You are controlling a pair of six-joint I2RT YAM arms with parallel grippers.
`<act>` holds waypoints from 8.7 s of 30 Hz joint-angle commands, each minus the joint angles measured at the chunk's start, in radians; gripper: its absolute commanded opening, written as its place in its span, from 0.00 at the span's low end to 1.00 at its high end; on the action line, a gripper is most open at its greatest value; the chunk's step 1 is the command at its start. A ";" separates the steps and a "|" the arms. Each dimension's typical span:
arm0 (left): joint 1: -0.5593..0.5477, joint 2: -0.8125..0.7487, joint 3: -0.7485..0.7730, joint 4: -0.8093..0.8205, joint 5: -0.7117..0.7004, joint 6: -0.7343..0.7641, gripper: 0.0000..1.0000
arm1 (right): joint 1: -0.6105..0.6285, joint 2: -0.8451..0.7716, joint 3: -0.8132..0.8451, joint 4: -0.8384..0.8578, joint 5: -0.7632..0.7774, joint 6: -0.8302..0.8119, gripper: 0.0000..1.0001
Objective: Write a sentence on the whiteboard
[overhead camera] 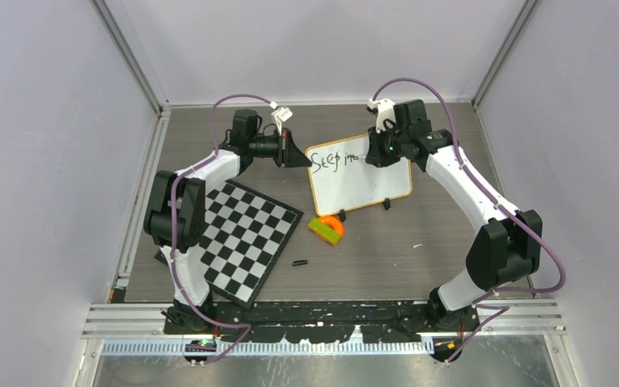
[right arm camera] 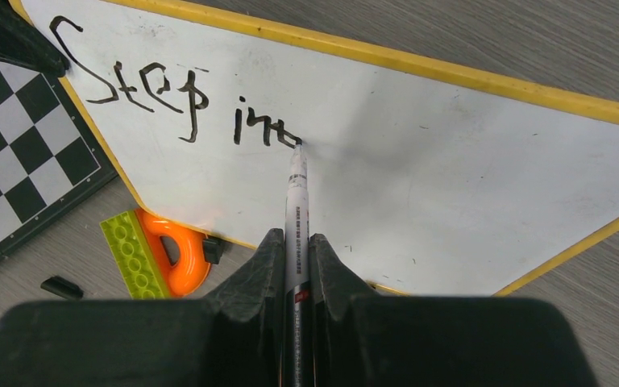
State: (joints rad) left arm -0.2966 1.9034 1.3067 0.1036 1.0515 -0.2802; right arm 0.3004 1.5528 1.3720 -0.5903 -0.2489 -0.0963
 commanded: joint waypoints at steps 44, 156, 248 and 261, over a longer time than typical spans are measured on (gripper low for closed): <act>-0.012 -0.035 0.002 -0.005 -0.004 0.044 0.00 | -0.023 -0.043 -0.003 0.015 0.030 -0.035 0.00; -0.022 0.035 0.201 -0.483 -0.032 0.393 0.00 | -0.134 -0.086 -0.031 0.020 -0.119 -0.068 0.00; -0.059 0.066 0.220 -0.349 -0.027 0.247 0.00 | -0.212 -0.036 0.000 0.056 -0.173 -0.053 0.00; -0.059 0.062 0.217 -0.359 -0.036 0.264 0.00 | -0.201 -0.020 -0.026 0.035 -0.159 -0.079 0.00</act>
State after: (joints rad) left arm -0.3405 1.9617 1.5017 -0.2260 1.0405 -0.0776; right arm 0.0929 1.5326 1.3514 -0.5766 -0.4278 -0.1562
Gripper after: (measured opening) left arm 0.056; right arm 0.171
